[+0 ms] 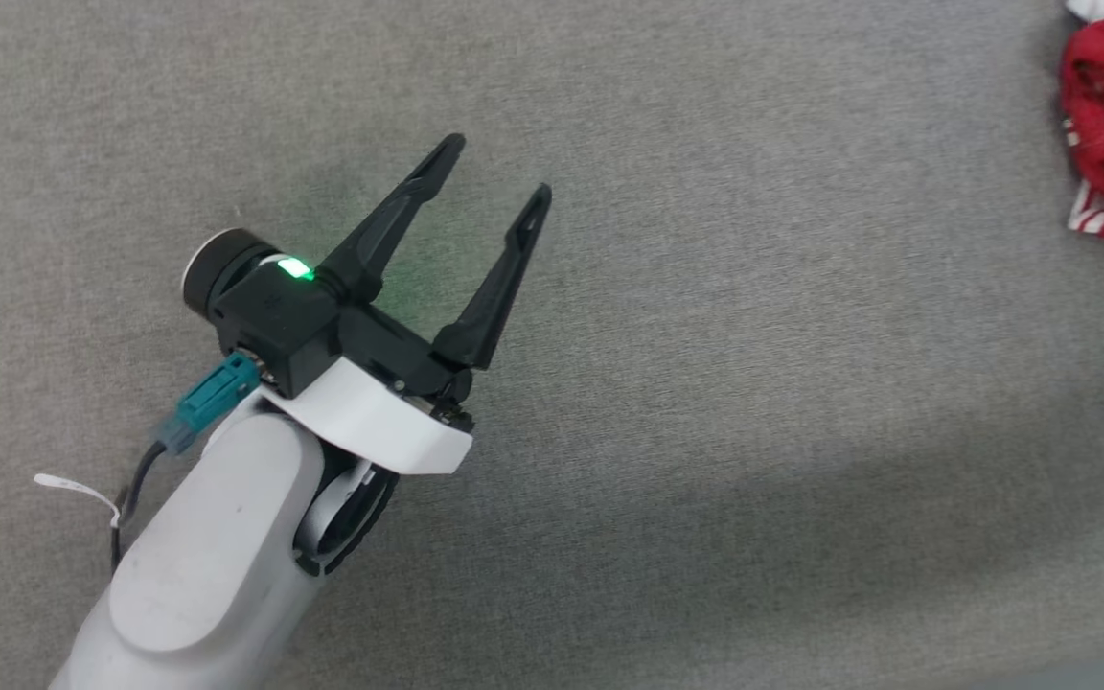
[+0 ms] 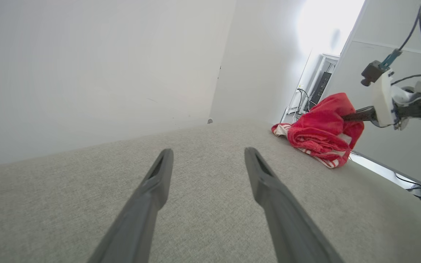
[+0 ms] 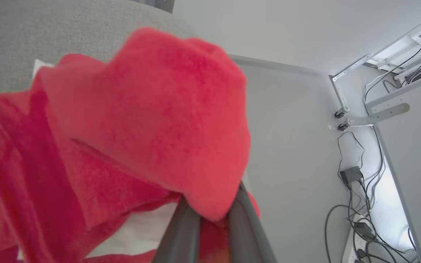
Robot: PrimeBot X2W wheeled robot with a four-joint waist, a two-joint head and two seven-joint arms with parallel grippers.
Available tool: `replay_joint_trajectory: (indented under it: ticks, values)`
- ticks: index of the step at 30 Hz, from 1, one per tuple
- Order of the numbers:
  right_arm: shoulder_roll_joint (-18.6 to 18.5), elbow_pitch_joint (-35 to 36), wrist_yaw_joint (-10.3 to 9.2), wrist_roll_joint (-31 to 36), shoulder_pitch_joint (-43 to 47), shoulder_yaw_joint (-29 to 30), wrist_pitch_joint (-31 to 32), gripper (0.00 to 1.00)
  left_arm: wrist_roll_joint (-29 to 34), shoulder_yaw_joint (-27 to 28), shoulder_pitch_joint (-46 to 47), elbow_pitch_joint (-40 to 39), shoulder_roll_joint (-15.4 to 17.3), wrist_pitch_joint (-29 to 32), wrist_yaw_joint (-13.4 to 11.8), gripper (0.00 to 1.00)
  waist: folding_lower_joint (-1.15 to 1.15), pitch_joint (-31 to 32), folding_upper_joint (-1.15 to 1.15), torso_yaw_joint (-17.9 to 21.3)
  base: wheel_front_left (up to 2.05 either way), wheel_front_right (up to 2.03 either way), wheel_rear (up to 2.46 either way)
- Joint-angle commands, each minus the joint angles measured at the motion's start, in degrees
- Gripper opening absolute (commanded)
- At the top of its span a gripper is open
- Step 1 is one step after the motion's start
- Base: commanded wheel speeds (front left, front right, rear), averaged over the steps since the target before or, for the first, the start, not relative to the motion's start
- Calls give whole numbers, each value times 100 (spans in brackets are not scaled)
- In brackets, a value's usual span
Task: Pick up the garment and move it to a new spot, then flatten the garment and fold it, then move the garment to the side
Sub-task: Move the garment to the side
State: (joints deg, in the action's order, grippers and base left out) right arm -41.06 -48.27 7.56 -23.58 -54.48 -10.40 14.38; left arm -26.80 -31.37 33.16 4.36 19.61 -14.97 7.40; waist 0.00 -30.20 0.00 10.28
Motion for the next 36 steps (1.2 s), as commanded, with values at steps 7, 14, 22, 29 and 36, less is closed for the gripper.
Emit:
replay_joint_trajectory:
  ticks: [7, 14, 22, 29, 36]
  values:
    - [310, -758, -15, 454, -291, 447, -388, 36, -98, -86, 235, 17, -42, -26, 8, 100, 0, -146, 0, -216, 0, 0, 0]
    - [406, -1060, -15, 621, -469, 664, -737, 100, -127, 182, 77, -46, 18, -26, 8, 100, 0, -123, 0, -229, 0, 0, 0]
    - [421, -1075, -15, 530, -516, 745, -917, 100, -92, 630, -283, -197, 55, -26, 9, 100, 0, 22, 0, -155, 0, 0, 0]
    - [526, -951, -15, 318, -352, 703, -1105, 100, -57, 1022, -645, -310, 11, -26, 9, 100, 0, 198, 0, -175, 0, 0, 0]
    - [674, -685, -15, 59, -119, 543, -1265, 100, -52, 1372, -940, -383, -47, -26, 9, 100, 0, 423, 0, -247, 0, 0, 0]
